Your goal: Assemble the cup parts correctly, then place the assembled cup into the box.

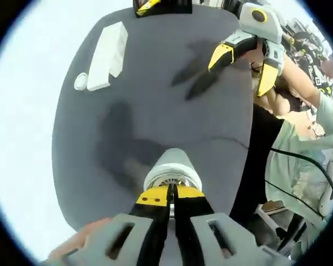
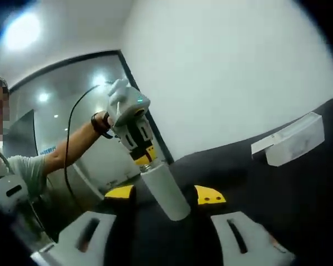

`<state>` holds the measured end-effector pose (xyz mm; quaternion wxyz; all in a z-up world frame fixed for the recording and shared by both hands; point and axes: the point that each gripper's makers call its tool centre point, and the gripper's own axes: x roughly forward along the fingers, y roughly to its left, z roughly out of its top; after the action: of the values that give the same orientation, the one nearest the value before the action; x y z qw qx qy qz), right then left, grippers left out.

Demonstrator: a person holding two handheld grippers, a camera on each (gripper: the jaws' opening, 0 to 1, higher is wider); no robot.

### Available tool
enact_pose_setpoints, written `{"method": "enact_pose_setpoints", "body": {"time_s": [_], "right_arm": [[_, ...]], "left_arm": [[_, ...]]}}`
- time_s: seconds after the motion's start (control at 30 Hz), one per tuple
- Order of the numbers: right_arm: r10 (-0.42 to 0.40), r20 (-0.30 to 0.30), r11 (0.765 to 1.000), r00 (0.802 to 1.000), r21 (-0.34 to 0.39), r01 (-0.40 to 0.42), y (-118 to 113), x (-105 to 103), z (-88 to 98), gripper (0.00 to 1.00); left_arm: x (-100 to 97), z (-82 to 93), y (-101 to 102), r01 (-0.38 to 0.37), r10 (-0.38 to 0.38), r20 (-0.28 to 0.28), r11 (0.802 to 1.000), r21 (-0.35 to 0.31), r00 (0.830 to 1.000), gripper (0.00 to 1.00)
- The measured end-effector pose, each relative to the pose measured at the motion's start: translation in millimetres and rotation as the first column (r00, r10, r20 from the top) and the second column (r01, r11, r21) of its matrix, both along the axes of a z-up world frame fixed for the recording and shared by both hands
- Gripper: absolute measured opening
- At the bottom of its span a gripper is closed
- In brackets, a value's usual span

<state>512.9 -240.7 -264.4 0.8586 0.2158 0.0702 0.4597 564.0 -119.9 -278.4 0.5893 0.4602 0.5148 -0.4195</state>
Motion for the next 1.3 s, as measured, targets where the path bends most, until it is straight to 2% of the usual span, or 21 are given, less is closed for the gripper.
{"method": "enact_pose_setpoints", "body": {"time_s": [0.43, 0.8, 1.0, 1.1, 1.3], "right_arm": [[-0.011, -0.006, 1.000, 1.000, -0.010, 0.011, -4, -2, 0.9, 0.38], [-0.002, -0.007, 1.000, 1.000, -0.008, 0.002, -1, -3, 1.5, 0.38], [0.000, -0.001, 1.000, 1.000, -0.001, 0.000, -1, -4, 2.4, 0.38], [0.000, -0.003, 1.000, 1.000, 0.005, 0.000, -3, -4, 1.4, 0.38], [-0.002, -0.005, 1.000, 1.000, 0.016, 0.002, -5, -4, 1.0, 0.38]], "left_arm": [[1.5, 0.0, 0, 0.010, -0.010, 0.005, 1.000, -0.009, 1.000, 0.00], [5.5, 1.4, 1, -0.036, 0.038, 0.020, 0.997, -0.061, 0.999, 0.01], [6.5, 2.3, 1, -0.057, 0.058, 0.032, 0.997, -0.048, 0.998, 0.02], [7.6, 8.4, -3, -0.033, 0.036, 0.053, 0.998, -0.050, 0.998, 0.02], [7.2, 13.3, 0, -0.016, 0.017, 0.054, 1.000, -0.024, 0.998, 0.04]]}}
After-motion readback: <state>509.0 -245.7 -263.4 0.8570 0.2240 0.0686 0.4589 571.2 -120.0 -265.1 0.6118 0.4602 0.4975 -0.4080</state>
